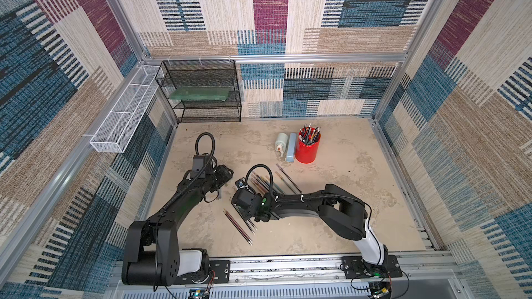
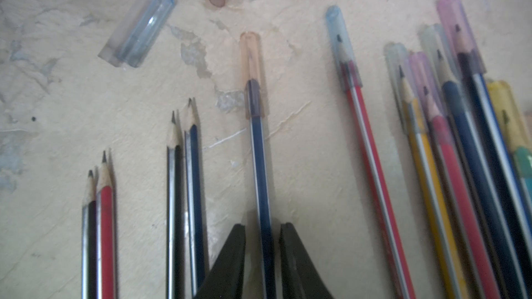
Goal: Remove the protective cover of the pencils
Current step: Pick up the pencil from the center of the board.
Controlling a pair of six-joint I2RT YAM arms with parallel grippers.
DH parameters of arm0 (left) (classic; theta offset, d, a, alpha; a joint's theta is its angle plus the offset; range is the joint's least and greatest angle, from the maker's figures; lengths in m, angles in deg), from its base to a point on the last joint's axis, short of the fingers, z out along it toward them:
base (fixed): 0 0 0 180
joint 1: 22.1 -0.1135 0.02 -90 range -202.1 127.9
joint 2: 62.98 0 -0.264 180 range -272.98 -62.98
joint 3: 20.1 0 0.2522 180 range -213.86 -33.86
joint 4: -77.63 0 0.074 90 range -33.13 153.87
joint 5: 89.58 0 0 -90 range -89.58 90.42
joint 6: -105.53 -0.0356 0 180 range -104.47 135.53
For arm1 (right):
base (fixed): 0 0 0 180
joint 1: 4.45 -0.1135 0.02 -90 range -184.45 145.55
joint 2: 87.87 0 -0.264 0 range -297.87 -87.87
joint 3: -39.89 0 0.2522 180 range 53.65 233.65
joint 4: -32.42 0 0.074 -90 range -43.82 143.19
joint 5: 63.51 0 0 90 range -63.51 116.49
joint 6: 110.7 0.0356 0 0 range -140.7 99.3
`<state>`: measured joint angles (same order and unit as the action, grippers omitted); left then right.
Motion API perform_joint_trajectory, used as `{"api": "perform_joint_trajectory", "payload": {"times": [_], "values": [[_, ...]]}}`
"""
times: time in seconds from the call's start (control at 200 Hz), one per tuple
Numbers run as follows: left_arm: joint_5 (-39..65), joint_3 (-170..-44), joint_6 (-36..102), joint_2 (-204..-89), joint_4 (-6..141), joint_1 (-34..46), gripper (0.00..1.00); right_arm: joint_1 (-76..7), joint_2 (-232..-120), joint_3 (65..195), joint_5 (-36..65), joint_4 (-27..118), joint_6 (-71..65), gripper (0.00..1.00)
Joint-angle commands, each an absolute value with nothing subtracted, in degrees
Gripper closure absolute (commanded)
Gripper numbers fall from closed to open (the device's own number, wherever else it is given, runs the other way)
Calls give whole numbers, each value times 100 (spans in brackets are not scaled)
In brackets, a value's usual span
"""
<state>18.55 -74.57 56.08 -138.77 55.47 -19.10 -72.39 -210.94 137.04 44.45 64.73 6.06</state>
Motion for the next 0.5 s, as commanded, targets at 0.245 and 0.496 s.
{"api": "perform_joint_trajectory", "payload": {"times": [0.245,0.496], "values": [[1729,-7404,5603,-13736,5577,-1919,44,-6980,-21389,13722,3713,6667,581,86],[2051,-7164,5757,-13664,6042,-1959,41,-6937,-21347,13721,3602,6427,610,93]]}}
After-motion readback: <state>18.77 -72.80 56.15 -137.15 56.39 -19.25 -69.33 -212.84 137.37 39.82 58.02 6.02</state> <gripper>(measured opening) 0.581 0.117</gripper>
